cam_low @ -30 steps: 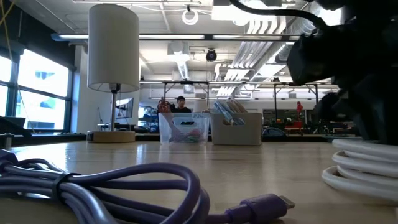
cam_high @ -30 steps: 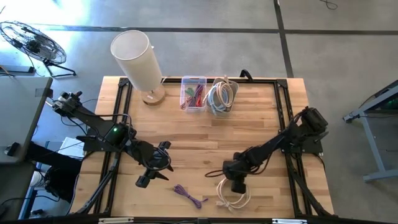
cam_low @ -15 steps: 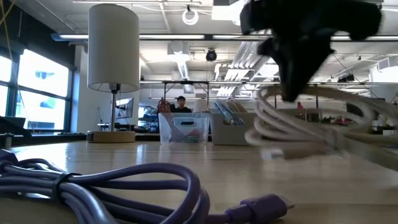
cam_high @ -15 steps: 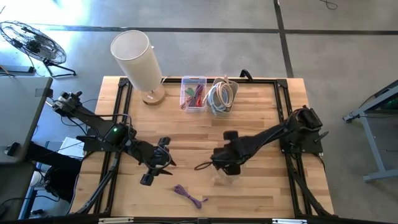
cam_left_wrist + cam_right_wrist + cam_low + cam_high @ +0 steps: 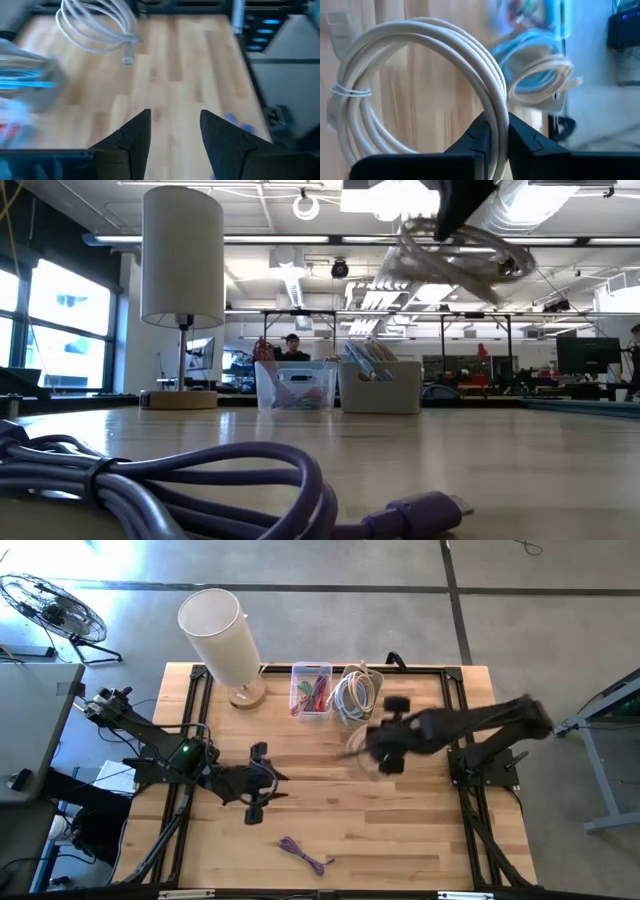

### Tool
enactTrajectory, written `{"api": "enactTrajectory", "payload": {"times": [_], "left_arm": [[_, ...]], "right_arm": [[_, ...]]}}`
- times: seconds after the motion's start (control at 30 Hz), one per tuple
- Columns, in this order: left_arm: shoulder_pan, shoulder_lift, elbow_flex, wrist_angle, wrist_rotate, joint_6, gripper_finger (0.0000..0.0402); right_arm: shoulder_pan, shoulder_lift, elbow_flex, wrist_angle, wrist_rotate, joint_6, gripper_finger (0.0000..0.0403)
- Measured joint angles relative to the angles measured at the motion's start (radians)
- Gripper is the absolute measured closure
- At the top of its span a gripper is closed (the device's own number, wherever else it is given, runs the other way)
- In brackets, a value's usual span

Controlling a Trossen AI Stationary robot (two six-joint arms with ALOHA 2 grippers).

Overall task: Pick & Place USB Port
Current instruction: Put the light brown usb cable into the white bin

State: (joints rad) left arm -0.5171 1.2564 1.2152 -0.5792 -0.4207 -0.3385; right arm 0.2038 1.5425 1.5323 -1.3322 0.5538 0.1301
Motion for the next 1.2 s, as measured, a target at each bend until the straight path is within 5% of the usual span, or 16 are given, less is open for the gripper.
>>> {"api": "enactTrajectory", "payload": {"times": [0.23,0.43,0.8,1.2], "left_arm": [[0.000,0.000,0.000,-0.037,-0.234,0.001,0.0236],[0.000,0.000,0.000,-0.050,-0.374,0.001,0.0236],[0.000,-0.012,0.001,-0.135,-0.482,0.002,0.0236],[0.001,-0.083,0.001,-0.289,-0.710,0.002,0.0236]], "right_arm": [[-0.202,-0.273,-0.101,0.303,-0.138,-0.176,0.0372],[-0.412,-0.386,-0.165,0.492,-0.301,-0.302,0.0372],[-0.788,-0.310,-0.362,0.871,-0.725,-0.281,0.0372],[-0.984,-0.182,-0.540,1.125,-0.859,-0.217,0.0372]]}}
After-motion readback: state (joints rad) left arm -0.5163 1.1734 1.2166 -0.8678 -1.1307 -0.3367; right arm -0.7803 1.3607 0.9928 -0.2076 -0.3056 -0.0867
